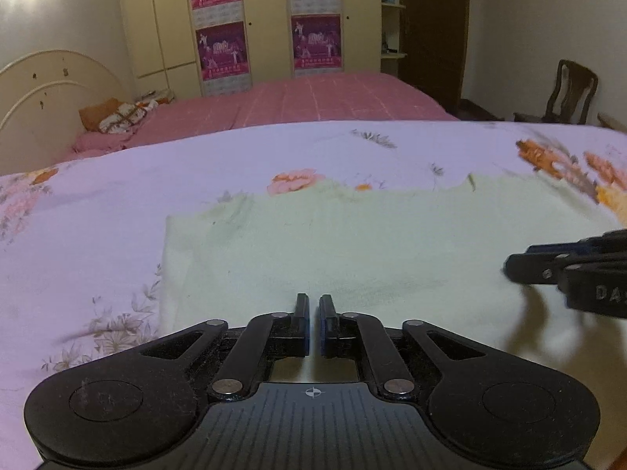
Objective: Fold small clothes
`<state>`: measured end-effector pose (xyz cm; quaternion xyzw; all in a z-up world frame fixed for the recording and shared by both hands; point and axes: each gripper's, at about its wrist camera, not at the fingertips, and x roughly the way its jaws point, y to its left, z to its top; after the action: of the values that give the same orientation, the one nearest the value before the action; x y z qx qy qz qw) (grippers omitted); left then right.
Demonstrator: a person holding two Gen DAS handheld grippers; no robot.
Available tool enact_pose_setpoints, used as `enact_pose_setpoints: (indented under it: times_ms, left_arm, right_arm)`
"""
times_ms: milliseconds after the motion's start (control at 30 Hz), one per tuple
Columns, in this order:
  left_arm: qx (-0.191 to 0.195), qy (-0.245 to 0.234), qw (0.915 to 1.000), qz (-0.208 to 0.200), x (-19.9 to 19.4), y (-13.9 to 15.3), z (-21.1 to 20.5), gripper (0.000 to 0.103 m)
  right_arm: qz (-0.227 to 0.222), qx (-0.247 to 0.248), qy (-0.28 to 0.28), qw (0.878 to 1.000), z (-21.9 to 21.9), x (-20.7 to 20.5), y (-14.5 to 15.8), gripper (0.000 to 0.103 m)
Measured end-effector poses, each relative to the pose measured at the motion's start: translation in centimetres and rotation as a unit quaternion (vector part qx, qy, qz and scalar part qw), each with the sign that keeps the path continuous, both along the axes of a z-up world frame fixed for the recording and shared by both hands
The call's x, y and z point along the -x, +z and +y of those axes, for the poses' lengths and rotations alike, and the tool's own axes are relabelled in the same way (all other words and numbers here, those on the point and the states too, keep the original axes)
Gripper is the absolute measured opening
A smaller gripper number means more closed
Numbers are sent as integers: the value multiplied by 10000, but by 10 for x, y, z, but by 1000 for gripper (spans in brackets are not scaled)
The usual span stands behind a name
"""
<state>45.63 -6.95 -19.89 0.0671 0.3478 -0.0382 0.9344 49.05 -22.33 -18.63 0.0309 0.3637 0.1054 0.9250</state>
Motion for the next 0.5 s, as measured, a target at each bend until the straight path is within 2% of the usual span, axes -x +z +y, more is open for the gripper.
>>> enact_pose_setpoints:
  times_ms: [167, 333, 500]
  left_arm:
    - [65, 226, 9997, 8, 6, 0, 19, 8]
    - [80, 322, 9994, 30, 17, -1, 33, 8]
    - [277, 488, 9984, 54, 36, 11, 37, 8]
  right_arm:
    - [25, 290, -327, 9990, -21, 1, -9, 21]
    - [20, 326, -726, 9968, -60, 14, -13, 18]
    - [50, 290, -1018, 9944, -74, 25, -8, 19]
